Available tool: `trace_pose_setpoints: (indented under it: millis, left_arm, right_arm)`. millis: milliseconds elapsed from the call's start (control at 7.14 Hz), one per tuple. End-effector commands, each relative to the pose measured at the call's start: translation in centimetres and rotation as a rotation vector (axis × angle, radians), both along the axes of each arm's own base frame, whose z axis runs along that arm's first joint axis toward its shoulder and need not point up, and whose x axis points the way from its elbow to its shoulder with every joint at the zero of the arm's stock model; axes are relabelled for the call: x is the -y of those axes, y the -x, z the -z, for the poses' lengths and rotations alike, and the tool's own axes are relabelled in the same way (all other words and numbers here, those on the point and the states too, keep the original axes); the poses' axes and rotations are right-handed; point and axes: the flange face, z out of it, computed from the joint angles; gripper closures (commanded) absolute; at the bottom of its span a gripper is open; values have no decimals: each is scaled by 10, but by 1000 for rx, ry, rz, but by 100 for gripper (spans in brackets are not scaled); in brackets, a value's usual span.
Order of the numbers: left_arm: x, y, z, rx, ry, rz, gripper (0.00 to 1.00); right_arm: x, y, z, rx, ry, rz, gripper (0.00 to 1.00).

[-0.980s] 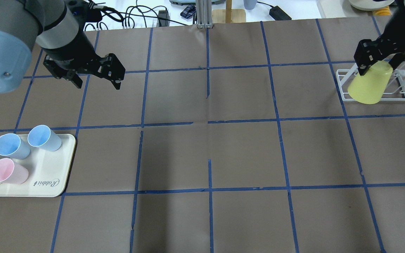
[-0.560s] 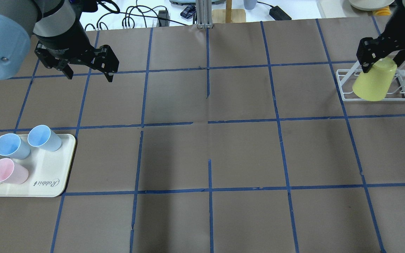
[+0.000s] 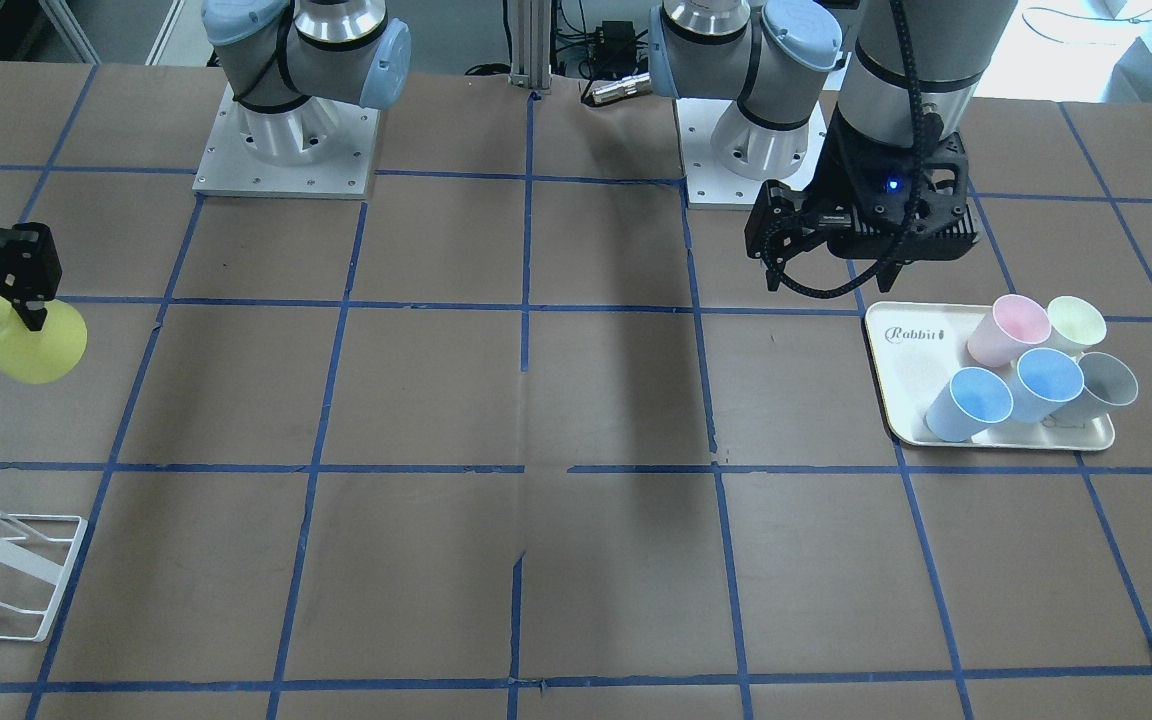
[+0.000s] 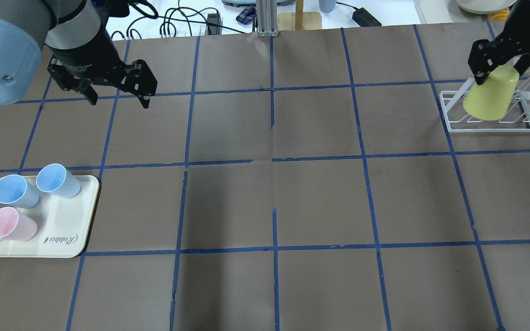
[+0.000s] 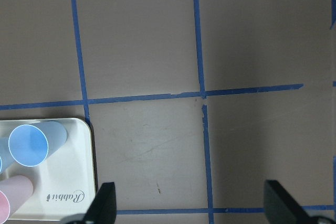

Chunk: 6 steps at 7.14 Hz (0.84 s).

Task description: Transfer IKEA cup to right arm and place on rack

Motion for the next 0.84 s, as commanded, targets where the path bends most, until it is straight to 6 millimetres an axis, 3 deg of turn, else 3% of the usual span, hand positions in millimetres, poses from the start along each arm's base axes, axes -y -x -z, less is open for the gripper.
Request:
trace_pose_setpoints:
  millis: [0, 140, 420, 700]
  left_arm:
    - [-1, 6, 2, -61, -5, 1, 0]
    - [-1, 6, 2, -63, -5, 1, 0]
    - [0, 6, 10, -63, -19, 2, 0]
    - [-1, 6, 12, -63, -21, 1, 0]
  right_arm:
    - [18, 35, 8, -3, -9, -32, 55]
    - [24, 55, 16, -3, -7, -41, 55]
    - [44, 78, 46, -14, -4, -87, 56]
    - [50, 108, 70, -8, -18, -71, 57]
